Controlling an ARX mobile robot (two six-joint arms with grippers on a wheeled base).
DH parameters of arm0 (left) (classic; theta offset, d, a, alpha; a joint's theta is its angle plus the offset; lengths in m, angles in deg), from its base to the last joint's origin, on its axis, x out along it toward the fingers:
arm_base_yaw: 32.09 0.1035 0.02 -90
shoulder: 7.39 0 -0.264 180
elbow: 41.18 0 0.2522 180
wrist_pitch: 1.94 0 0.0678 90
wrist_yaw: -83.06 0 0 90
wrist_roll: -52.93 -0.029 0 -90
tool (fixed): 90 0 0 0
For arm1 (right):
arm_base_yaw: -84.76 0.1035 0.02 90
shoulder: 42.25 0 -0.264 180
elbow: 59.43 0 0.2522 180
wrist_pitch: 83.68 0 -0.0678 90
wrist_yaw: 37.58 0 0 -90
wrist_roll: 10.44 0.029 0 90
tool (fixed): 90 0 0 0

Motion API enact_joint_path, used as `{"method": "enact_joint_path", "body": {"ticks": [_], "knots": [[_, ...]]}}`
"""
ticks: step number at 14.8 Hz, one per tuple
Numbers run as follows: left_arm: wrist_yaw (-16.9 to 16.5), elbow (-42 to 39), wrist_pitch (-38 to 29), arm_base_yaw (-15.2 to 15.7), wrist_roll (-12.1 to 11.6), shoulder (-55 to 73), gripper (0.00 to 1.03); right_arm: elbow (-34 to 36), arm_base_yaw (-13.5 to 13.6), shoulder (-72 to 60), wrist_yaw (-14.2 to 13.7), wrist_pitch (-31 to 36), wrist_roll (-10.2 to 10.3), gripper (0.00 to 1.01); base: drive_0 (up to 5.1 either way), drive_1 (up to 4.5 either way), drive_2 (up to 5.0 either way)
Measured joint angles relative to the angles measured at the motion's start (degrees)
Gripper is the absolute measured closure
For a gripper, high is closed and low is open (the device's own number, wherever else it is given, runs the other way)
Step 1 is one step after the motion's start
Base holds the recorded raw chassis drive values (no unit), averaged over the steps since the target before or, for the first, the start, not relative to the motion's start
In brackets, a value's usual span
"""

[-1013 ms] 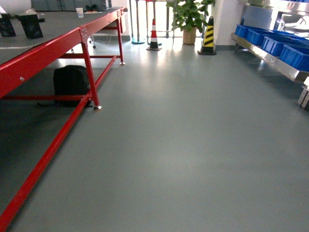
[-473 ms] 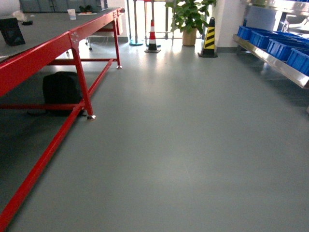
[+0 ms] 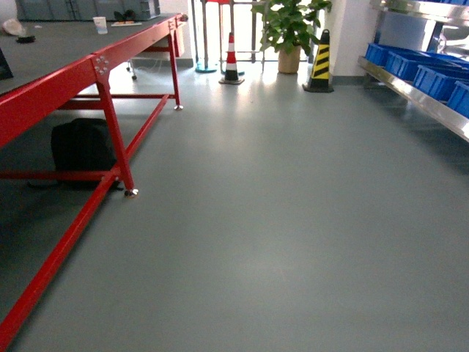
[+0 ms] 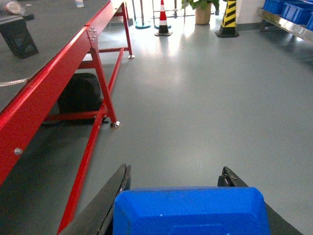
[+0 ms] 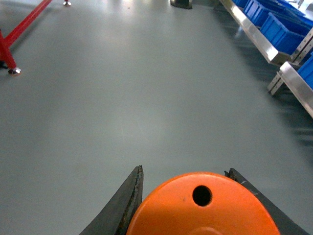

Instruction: Sort blue parts and orange caps into right shelf containers

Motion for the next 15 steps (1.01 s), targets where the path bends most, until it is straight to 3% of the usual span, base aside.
{"method": "enact_joint_path", "body": {"ticks": [15], "knots": [[0.0,0.0,-0.1,0.0,0.0,0.1,0.58,0.0,0.0,0.0,0.1,-0.2,0.0,0.59,-1.5,2.82,-5.8]]}}
